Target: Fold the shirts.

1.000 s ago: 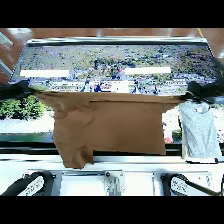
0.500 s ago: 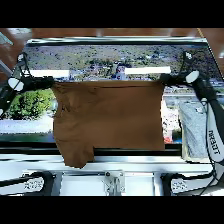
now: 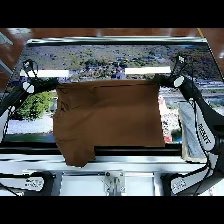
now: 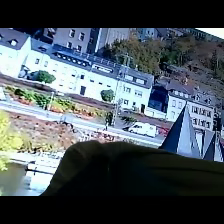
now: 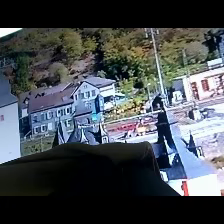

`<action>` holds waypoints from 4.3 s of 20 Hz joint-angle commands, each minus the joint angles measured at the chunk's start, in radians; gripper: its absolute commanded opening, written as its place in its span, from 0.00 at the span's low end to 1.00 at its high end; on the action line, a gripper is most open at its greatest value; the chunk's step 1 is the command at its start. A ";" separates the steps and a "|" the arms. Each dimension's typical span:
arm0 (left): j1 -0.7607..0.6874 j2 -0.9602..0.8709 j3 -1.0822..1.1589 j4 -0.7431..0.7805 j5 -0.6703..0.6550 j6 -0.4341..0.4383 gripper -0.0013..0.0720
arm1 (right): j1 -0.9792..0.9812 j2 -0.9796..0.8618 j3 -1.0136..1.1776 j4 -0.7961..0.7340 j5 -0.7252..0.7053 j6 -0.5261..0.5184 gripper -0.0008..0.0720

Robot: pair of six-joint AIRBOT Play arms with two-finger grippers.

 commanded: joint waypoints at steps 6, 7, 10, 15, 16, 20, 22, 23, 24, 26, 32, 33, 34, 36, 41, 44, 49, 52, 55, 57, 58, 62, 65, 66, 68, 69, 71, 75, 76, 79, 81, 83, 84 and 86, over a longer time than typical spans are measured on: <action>-0.011 0.004 0.006 0.067 -0.250 0.040 0.07 | -0.040 0.008 0.001 -0.033 0.340 0.013 0.11; 0.003 0.005 0.018 0.107 -0.340 0.039 0.07 | -0.053 0.014 0.001 -0.037 0.386 0.030 0.11; 0.036 0.001 0.028 0.134 -0.546 0.039 0.07 | -0.098 0.017 0.001 -0.039 0.538 0.108 0.11; 0.030 -0.012 0.027 0.134 -0.614 -0.026 0.07 | -0.075 0.015 0.000 -0.044 0.649 0.116 0.11; 0.031 -0.018 0.027 0.134 -0.615 -0.057 0.08 | -0.066 0.012 0.000 -0.042 0.655 0.117 0.11; 0.035 -0.019 0.045 0.132 -0.694 -0.080 0.45 | -0.061 0.014 0.003 -0.039 0.693 0.119 0.73; 0.060 -0.009 0.088 0.135 -0.810 -0.056 0.70 | -0.087 0.048 0.011 -0.041 0.751 0.081 0.81; 0.077 0.003 0.111 0.135 -0.876 -0.035 0.76 | -0.108 0.077 0.019 -0.048 0.803 0.053 0.81; 0.101 0.020 0.127 0.134 -0.942 -0.020 0.79 | -0.133 0.113 0.023 -0.073 0.864 0.034 0.81; 0.161 0.090 0.112 0.135 -1.059 0.019 0.82 | -0.193 0.188 0.023 -0.172 1.018 0.004 0.81; 0.390 0.460 -0.457 0.018 -0.994 0.171 0.81 | -0.481 0.404 -0.245 -0.041 1.080 -0.101 0.81; 0.431 0.502 -0.553 -0.037 -0.958 0.204 0.81 | -0.512 0.428 -0.301 0.009 1.053 -0.120 0.81; 0.468 0.530 -0.627 -0.097 -0.935 0.248 0.81 | -0.527 0.445 -0.349 0.036 1.038 -0.137 0.81; 0.497 0.533 -0.692 -0.140 -0.917 0.300 0.74 | -0.528 0.451 -0.400 0.049 1.022 -0.142 0.81; 0.432 0.441 -0.710 -0.141 -0.890 0.359 0.71 | -0.521 0.451 -0.432 0.095 0.945 -0.140 0.81; 0.356 0.362 -0.710 -0.152 -0.888 0.385 0.73 | -0.521 0.451 -0.432 0.105 0.913 -0.132 0.81; 0.295 0.322 -0.710 -0.222 -0.812 0.395 0.75 | -0.521 0.451 -0.432 0.105 0.906 -0.118 0.81; 0.275 0.321 -0.710 -0.233 -0.806 0.395 0.26 | -0.521 0.451 -0.432 0.102 0.909 -0.106 0.81; 0.274 0.324 -0.709 -0.267 -0.880 0.451 0.08 | -0.521 0.451 -0.450 0.034 0.967 -0.110 0.96; 0.274 0.325 -0.704 -0.268 -0.912 0.455 0.08 | -0.521 0.451 -0.528 0.013 1.030 -0.160 0.96; 0.274 0.327 -0.705 -0.268 -0.918 0.457 0.08 | -0.521 0.451 -0.580 0.021 1.032 -0.168 0.96; 0.274 0.340 -0.705 -0.272 -0.928 0.463 0.08 | -0.521 0.451 -0.715 0.072 0.925 -0.200 0.95; 0.274 0.350 -0.705 -0.272 -0.928 0.463 0.08 | -0.521 0.451 -0.755 0.135 0.871 -0.193 0.95; 0.274 0.351 -0.705 -0.272 -0.929 0.463 0.08 | -0.521 0.451 -0.774 0.153 0.843 -0.180 0.95; 0.274 0.352 -0.705 -0.274 -0.928 0.463 0.08 | -0.521 0.451 -0.822 0.187 0.795 -0.177 0.95; 0.274 0.352 -0.705 -0.275 -0.928 0.463 0.08 | -0.521 0.451 -0.844 0.188 0.779 -0.177 0.95; 0.274 0.352 -0.705 -0.275 -0.928 0.463 0.08 | -0.521 0.451 -0.872 0.187 0.755 -0.178 0.95; 0.274 0.353 -0.704 -0.275 -0.928 0.462 0.08 | -0.451 0.451 -0.877 0.238 0.673 -0.190 0.34; 0.274 0.353 -0.701 -0.275 -0.927 0.462 0.07 | -0.426 0.451 -0.868 0.271 0.668 -0.211 0.18; 0.274 0.373 -0.640 -0.275 -0.928 0.462 0.07 | -0.368 0.451 -0.772 0.302 0.726 -0.276 0.11; 0.274 0.410 -0.560 -0.291 -0.927 0.462 0.07 | -0.333 0.451 -0.668 0.302 0.777 -0.299 0.11; 0.274 0.439 -0.462 -0.330 -0.926 0.463 0.07 | -0.293 0.451 -0.569 0.301 0.778 -0.297 0.11; 0.274 0.439 -0.417 -0.344 -0.925 0.463 0.07 | -0.268 0.451 -0.527 0.299 0.748 -0.290 0.11; 0.274 0.431 -0.341 -0.356 -0.902 0.462 0.07 | -0.220 0.451 -0.471 0.278 0.630 -0.230 0.11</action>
